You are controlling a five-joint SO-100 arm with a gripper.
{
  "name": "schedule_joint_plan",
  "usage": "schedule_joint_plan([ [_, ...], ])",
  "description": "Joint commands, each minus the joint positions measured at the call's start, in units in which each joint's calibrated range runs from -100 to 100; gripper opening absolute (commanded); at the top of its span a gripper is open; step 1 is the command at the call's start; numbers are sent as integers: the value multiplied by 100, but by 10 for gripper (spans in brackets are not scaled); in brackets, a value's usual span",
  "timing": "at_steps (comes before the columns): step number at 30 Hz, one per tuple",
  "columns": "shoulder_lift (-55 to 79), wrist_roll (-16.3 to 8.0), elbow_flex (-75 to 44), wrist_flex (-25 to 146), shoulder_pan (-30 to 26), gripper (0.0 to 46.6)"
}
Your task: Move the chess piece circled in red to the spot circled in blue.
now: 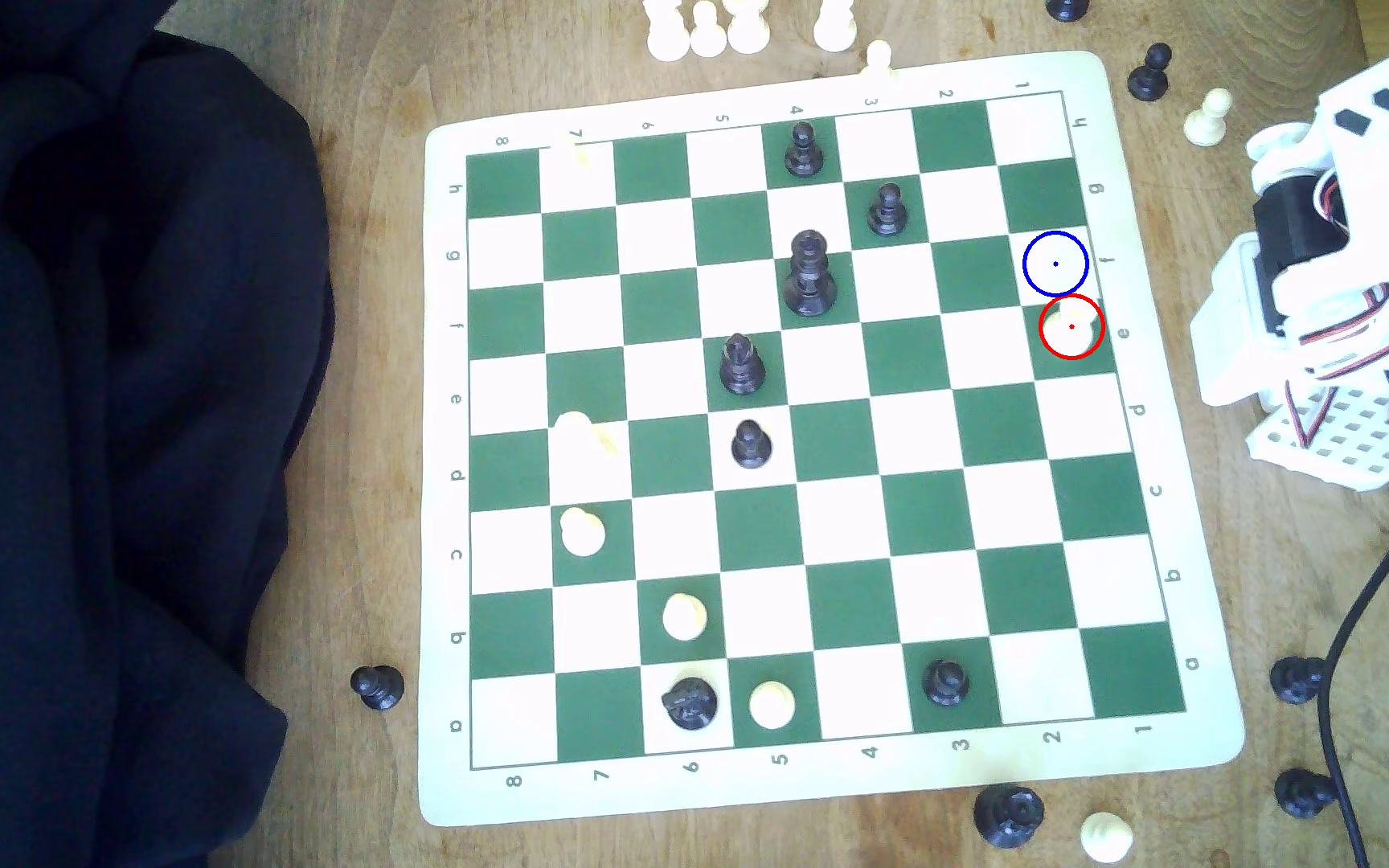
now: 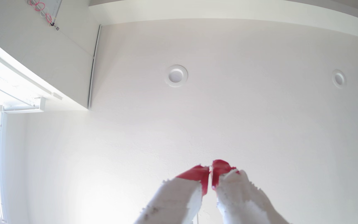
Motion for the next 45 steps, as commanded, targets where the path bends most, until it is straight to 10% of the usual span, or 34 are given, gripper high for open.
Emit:
schedule_joint_plan([
  [1, -36, 24, 117, -95, 29, 2],
  [7, -36, 24, 117, 282, 271, 2],
  [23, -28, -15, -82, 7956, 881, 6],
  [36, 889, -122, -3854, 15810, 1304, 2],
  [41, 1687, -493, -4842, 17407, 1233, 2],
  [45, 2052, -845, -5096, 18226, 1171, 89],
])
